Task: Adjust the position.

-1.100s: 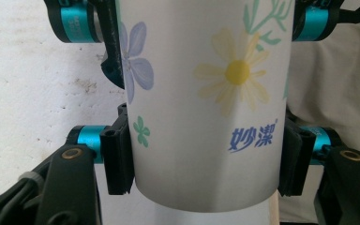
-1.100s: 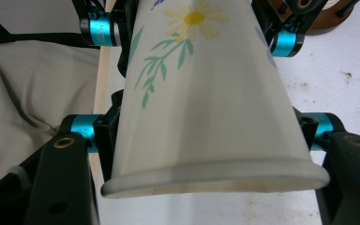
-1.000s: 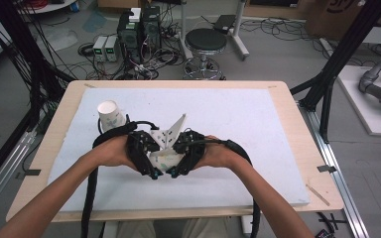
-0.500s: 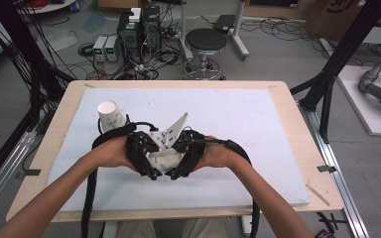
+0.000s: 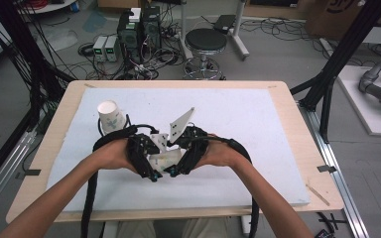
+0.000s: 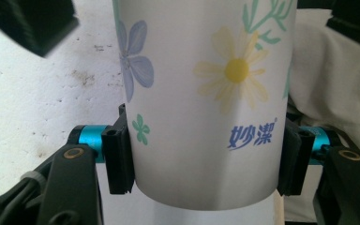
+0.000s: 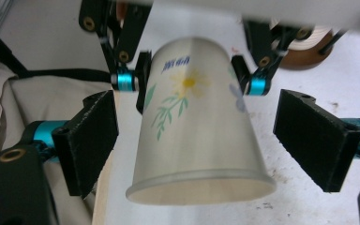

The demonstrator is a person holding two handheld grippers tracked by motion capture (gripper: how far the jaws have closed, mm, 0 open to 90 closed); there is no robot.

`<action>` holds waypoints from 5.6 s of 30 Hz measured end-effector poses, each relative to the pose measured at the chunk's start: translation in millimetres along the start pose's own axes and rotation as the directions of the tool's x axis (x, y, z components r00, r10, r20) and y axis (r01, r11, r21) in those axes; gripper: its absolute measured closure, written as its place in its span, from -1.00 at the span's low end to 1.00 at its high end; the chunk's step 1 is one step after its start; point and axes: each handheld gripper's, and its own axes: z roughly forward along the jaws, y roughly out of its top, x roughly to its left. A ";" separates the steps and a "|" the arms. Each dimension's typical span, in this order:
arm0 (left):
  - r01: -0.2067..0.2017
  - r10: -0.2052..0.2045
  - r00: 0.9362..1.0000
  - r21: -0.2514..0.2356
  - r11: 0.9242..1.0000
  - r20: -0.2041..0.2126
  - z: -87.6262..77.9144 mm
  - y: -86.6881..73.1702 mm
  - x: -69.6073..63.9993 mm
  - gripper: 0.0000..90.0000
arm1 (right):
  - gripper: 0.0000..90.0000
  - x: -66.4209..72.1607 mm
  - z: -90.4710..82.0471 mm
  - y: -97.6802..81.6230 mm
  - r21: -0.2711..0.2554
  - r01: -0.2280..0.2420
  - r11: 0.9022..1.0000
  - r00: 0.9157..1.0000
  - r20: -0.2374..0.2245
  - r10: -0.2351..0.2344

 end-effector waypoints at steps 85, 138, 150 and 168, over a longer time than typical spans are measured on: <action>0.119 -0.175 0.984 -0.809 0.576 0.020 11.1 -91.5 -17.8 -0.18 | -0.65 -3.0 -26.4 -71.7 -0.455 -0.136 0.880 0.986 0.023 0.165; 0.071 -0.076 0.996 -0.837 0.543 0.035 33.0 -53.7 -16.2 -0.17 | -0.28 -3.8 -1.7 -45.7 -0.562 -0.094 0.822 0.992 -0.125 0.028; 0.136 -0.150 0.987 -0.810 0.570 0.060 35.8 -54.0 -14.3 -0.96 | -0.27 -3.9 -3.2 -46.1 -0.571 -0.096 0.816 0.992 -0.120 0.033; 0.095 -0.261 0.961 -0.783 0.615 -0.089 24.7 -74.7 -23.3 -0.96 | -0.28 -3.4 -11.2 -50.0 -0.565 -0.096 0.819 0.995 -0.062 0.074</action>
